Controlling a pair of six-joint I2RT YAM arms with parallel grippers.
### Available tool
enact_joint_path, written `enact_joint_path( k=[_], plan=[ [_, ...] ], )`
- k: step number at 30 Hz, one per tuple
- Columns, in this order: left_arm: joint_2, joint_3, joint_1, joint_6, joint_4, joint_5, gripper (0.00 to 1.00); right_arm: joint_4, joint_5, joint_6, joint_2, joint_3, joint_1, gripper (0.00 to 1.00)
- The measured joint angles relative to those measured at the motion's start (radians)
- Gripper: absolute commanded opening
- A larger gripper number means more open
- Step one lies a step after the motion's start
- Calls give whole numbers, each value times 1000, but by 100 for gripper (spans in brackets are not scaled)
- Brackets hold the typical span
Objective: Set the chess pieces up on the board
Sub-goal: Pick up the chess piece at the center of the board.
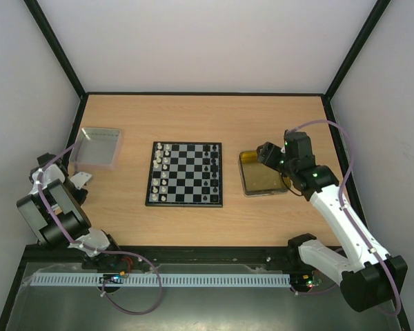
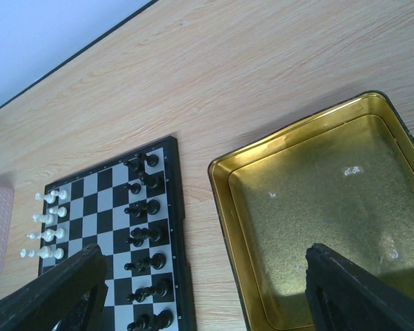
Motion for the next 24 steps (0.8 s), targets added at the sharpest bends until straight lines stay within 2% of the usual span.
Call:
enact_joint_path(
  k=[3,11,19,24],
  plan=[
    [0,0,0,0,4,-2,2,0,0,0,-5,-9,0,77],
    [-2,49,-43,-10,-59,14,2,1,-1,0,-7,-20,0,77],
    [-39,234,-336,-111,-134,62,2,20,-10,0,-2,-24,0,76],
    [21,344,-497,-203,-139,103,2,34,-20,0,5,-44,0,76]
  ],
)
